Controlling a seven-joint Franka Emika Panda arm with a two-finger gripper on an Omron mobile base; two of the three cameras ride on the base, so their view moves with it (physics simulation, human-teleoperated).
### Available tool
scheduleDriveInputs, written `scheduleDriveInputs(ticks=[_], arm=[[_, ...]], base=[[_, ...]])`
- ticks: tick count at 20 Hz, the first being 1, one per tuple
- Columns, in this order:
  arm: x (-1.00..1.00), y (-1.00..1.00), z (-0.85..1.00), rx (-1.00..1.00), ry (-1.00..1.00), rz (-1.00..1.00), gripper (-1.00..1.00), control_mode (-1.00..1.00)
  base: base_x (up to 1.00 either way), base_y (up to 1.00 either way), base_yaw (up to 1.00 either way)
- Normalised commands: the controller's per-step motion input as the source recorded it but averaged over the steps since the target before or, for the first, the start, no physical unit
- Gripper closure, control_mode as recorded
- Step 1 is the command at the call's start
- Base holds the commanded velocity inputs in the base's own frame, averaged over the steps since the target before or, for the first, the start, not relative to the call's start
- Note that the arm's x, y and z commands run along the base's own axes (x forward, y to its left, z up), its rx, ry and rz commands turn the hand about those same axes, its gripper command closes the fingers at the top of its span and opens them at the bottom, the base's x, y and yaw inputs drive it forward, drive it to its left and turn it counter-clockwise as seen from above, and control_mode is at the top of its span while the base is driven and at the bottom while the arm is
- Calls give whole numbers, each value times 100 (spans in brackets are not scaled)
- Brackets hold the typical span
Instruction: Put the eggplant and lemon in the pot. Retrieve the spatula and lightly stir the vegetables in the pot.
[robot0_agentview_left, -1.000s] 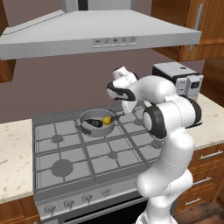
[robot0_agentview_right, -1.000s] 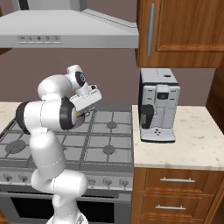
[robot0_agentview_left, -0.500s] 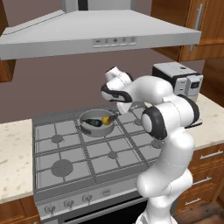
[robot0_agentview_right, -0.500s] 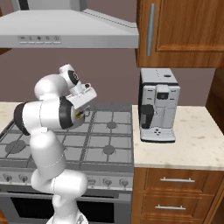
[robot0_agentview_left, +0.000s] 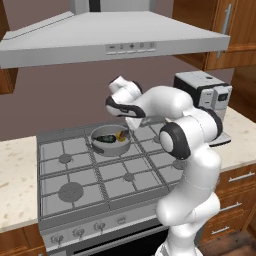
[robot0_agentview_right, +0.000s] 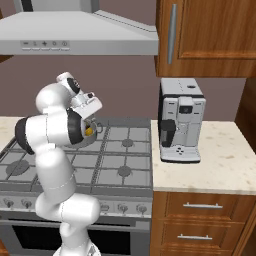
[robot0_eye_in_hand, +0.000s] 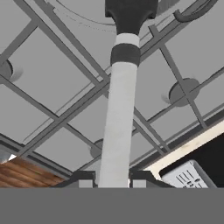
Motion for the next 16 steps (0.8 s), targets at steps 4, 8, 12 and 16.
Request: scheduleDriveInputs(ticks=[4,8,12,16], arm=[[0,-18,20,-4,-1,0,100,-100],[-1,-42,11,0,0,0,100,-100],[-4,-26,6,-1,7,1,100,-100],[10,10,13,-6,8,6,100,-100]], base=[[0,0,0],[0,0,0],[0,0,0],[0,0,0]])
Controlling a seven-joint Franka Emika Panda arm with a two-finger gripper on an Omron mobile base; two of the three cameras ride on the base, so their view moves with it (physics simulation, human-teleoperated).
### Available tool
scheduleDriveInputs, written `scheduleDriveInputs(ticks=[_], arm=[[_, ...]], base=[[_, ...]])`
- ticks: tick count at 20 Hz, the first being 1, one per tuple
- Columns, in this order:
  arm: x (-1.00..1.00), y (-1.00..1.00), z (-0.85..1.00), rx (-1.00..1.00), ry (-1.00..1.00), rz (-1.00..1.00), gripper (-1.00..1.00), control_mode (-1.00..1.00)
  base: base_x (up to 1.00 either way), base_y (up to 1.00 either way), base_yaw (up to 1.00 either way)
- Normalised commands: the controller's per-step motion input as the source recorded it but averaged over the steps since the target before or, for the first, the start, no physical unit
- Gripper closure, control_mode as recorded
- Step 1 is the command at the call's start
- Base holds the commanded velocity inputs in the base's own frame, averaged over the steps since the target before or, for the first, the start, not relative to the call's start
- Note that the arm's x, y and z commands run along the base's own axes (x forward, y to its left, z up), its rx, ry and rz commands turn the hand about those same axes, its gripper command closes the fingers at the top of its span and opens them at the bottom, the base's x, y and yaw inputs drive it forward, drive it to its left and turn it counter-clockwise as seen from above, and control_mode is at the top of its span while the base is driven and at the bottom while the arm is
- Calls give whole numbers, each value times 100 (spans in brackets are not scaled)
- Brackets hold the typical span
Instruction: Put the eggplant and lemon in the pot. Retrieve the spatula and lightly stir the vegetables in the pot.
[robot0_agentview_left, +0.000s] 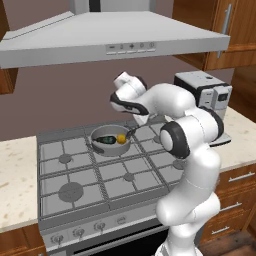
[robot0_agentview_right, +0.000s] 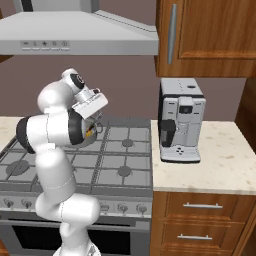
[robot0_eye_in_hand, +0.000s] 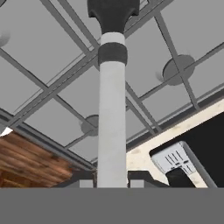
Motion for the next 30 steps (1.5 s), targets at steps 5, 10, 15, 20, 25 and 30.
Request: scheduleDriveInputs(ticks=[5,10,15,20,25,30], arm=[[34,48,-6,-8,6,7,100,-100],[21,36,-7,-11,14,1,100,-100],[10,-2,7,-6,7,0,100,-100],[0,-19,27,0,0,0,100,-100],[2,-37,20,-1,4,0,100,-100],[0,-8,-20,-2,17,4,100,-100]], base=[[0,0,0],[0,0,0],[0,0,0],[0,0,0],[0,0,0],[0,0,0]])
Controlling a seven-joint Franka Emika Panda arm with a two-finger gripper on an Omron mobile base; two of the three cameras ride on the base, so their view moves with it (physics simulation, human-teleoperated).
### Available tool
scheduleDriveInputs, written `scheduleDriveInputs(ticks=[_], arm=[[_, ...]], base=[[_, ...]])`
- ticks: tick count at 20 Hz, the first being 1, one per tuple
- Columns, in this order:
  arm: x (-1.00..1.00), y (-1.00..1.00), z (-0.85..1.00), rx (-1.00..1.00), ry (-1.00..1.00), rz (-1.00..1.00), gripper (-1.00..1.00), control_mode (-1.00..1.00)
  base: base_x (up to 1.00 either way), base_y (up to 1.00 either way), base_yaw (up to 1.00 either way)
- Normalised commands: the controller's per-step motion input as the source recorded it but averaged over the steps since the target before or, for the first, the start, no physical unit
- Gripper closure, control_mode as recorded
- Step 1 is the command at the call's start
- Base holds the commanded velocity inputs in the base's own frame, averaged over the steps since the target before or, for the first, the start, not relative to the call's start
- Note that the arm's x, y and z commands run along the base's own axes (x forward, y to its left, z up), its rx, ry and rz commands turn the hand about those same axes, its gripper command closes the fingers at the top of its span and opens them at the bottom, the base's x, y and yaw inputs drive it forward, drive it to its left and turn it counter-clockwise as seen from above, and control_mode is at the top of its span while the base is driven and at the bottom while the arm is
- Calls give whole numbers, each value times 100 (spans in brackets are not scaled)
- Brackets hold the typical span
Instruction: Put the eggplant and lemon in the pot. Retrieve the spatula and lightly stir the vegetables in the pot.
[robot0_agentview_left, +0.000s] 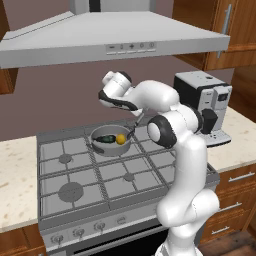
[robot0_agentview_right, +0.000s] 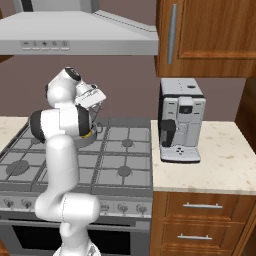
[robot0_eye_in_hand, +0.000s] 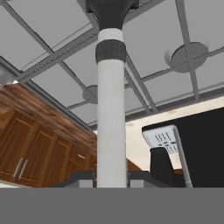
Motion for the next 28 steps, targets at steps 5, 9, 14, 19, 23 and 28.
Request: scheduleDriveInputs(ticks=[5,9,14,19,23,28], arm=[[22,18,-30,-1,4,7,100,-100],[29,18,-2,0,0,6,100,-100],[6,19,0,0,2,7,100,-100],[0,-15,14,0,5,10,100,-100],[0,-41,35,0,0,8,100,-100],[6,0,5,-3,2,5,100,-100]], base=[[0,0,0],[0,0,0],[0,0,0],[0,0,0],[0,0,0],[0,0,0]])
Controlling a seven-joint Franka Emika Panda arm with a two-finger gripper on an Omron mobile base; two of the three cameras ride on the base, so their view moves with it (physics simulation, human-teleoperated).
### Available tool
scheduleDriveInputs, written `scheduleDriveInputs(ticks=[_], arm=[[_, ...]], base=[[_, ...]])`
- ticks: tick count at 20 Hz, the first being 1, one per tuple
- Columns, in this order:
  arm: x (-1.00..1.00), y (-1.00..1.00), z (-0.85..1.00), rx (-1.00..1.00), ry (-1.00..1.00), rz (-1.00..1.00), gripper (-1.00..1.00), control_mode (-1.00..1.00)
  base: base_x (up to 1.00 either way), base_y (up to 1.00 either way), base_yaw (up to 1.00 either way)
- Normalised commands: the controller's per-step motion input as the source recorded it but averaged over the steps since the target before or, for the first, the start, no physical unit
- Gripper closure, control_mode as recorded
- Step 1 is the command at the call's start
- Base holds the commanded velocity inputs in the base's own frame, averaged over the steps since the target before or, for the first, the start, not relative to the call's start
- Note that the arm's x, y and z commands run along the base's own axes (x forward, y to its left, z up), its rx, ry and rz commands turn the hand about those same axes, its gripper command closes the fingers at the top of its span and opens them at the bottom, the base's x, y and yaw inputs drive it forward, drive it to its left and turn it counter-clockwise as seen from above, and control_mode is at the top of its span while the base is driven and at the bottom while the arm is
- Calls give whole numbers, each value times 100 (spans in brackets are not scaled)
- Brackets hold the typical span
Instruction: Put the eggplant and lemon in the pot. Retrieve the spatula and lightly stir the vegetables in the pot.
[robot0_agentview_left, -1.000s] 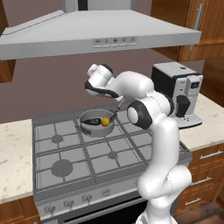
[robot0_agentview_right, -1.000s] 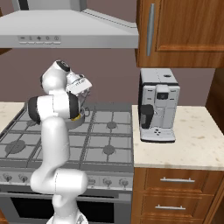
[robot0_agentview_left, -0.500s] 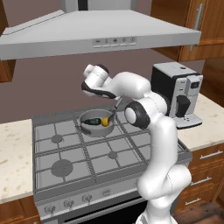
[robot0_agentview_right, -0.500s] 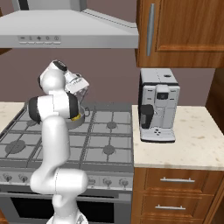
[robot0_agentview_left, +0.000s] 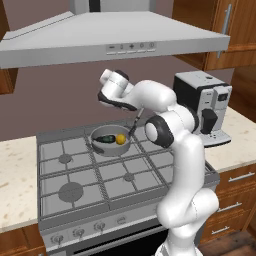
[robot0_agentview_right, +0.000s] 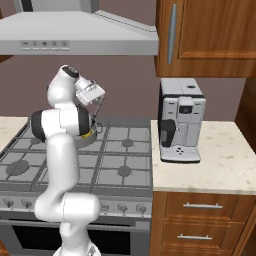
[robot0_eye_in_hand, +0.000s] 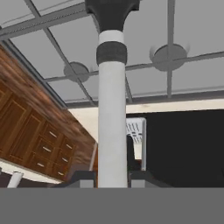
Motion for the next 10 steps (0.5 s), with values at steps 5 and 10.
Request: scheduleDriveInputs(ticks=[5,10], arm=[[28,48,-19,-11,0,0,100,-100],[26,34,-44,-11,2,0,100,-100]], base=[[0,0,0],[0,0,0]])
